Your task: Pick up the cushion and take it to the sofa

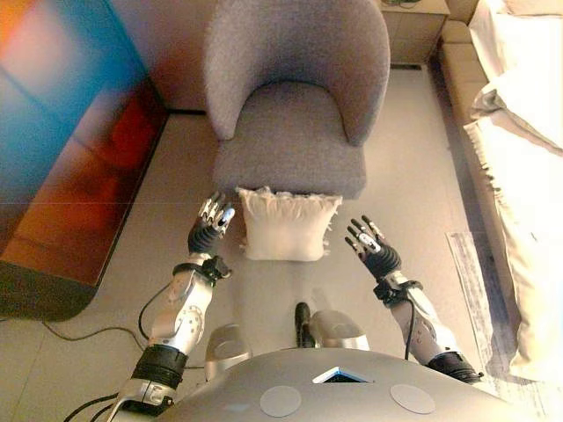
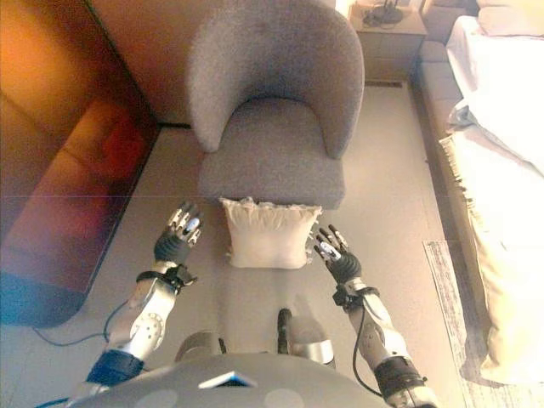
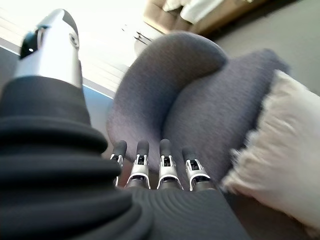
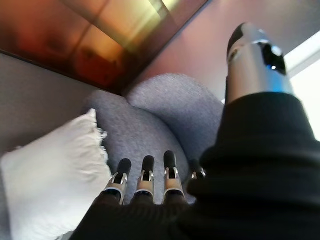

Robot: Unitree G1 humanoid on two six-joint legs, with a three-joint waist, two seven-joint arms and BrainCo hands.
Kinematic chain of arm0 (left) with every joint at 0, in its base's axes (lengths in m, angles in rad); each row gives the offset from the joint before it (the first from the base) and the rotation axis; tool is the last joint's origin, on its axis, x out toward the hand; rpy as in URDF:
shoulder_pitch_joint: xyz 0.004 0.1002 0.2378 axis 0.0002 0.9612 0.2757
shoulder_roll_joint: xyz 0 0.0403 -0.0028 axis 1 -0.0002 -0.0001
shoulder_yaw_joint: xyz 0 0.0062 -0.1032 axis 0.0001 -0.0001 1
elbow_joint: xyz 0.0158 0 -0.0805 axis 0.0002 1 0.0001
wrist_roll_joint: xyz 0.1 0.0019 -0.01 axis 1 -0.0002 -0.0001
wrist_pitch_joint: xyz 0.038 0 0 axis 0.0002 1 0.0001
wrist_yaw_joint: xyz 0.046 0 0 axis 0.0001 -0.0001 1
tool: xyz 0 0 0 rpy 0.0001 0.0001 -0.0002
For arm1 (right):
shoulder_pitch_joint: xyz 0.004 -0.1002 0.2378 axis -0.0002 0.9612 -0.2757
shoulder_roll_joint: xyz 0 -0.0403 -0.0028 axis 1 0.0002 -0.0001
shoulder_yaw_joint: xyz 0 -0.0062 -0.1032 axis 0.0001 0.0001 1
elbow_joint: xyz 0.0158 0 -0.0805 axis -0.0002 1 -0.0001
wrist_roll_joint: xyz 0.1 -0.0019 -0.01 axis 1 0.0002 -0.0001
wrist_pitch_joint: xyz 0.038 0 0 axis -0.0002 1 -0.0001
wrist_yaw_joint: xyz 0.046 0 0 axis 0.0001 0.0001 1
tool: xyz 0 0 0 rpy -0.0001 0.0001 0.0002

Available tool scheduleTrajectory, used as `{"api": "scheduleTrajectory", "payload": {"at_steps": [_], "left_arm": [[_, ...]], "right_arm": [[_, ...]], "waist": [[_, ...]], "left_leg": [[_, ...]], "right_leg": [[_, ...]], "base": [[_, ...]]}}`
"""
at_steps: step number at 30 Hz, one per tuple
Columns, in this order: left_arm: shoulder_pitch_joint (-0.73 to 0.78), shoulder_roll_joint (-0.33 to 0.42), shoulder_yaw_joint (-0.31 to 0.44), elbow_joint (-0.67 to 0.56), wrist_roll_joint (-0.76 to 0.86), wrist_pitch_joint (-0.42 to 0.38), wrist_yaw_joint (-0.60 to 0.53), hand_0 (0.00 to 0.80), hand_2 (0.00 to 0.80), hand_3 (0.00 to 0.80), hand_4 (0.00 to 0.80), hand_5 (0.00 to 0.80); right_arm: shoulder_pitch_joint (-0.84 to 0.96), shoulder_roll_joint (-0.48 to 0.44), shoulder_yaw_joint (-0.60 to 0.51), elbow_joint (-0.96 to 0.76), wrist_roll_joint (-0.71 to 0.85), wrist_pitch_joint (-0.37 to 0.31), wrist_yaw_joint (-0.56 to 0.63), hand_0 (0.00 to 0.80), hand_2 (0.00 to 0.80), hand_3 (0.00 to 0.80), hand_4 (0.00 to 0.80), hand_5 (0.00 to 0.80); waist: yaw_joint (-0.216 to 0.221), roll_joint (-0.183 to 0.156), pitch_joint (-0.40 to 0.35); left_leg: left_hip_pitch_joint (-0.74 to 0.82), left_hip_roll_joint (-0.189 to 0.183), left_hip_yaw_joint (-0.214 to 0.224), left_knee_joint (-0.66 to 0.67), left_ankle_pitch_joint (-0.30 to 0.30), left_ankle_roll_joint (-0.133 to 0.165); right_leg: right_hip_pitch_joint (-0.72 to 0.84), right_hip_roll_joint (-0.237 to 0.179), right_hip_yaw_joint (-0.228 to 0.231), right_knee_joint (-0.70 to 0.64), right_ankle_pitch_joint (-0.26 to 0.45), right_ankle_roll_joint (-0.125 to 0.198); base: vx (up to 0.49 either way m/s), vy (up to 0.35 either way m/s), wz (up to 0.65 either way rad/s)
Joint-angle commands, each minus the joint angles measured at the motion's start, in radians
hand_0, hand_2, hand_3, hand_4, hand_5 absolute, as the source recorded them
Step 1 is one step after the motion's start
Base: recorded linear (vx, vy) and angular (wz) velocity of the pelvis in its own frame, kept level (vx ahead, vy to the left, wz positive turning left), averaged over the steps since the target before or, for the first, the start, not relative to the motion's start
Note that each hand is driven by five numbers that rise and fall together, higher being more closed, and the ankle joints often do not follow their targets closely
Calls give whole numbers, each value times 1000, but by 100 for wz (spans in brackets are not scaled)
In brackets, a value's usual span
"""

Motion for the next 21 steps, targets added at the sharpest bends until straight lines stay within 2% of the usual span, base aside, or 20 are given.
{"api": "scheduleTrajectory", "payload": {"at_steps": [1,4,5,7,9,12,13,15,17,21], "left_arm": [[19,35,16,-101,-33,-57,-18,0,0,0,0,0],[45,38,33,-134,-39,-50,-19,0,0,0,0,0],[51,41,39,-136,-49,-47,-21,0,0,0,0,0],[52,42,46,-126,-60,-46,-31,0,0,0,0,0],[49,40,46,-120,-63,-44,-46,0,0,0,0,0],[41,43,39,-107,-69,-64,-71,0,0,0,0,0],[32,54,32,-98,-77,-78,-81,0,0,0,0,0],[26,61,37,-87,-68,-68,-40,0,0,0,0,0],[39,73,45,-76,-66,-104,-37,0,0,0,0,0],[81,89,88,-63,-56,-83,-69,0,0,0,0,0]], "right_arm": [[18,-7,-25,-102,15,-56,19,0,0,0,0,0],[25,-18,-30,-123,34,-44,32,0,0,0,0,0],[26,-21,-34,-122,42,-36,41,0,0,0,0,0],[29,-20,-38,-113,34,-26,52,0,0,0,0,0],[34,-15,-43,-108,24,-29,56,0,0,0,0,0],[46,-11,-47,-116,24,-53,61,0,0,0,0,0],[36,-8,-37,-112,36,-68,62,0,0,0,0,0],[9,2,-29,-118,80,-26,7,0,0,0,0,0],[-13,8,-9,-103,70,-9,25,0,0,0,0,0],[-5,18,-4,-100,41,13,50,0,0,0,0,0]], "waist": [[31,10,49],[70,24,55],[75,26,53],[75,40,44],[69,52,36],[64,68,37],[66,72,44],[78,68,49],[93,65,48],[118,45,23]], "left_leg": [[19,36,-38,-333,194,28],[35,51,-133,-523,206,1],[54,56,-136,-560,194,-5],[86,69,-122,-609,182,-15],[102,73,-87,-642,175,-21],[90,69,-58,-652,177,-25],[83,67,-39,-640,166,-25],[64,36,-68,-581,132,-14],[65,9,-77,-561,106,5],[67,-30,-83,-557,88,36]], "right_leg": [[48,-26,138,4,6,146],[96,-49,178,24,-42,183],[112,-64,182,30,-58,192],[127,-81,177,39,-76,204],[130,-95,163,47,-88,213],[121,-113,139,72,-108,223],[113,-128,119,88,-117,227],[110,-156,119,106,-104,241],[110,-174,123,113,-86,251],[126,-191,128,100,-34,272]], "base": [[375,274,-14],[381,199,-42],[390,177,-81],[317,172,-60],[239,213,-31],[158,248,-20],[155,230,4],[155,191,11],[212,150,-17],[217,107,-17]]}}
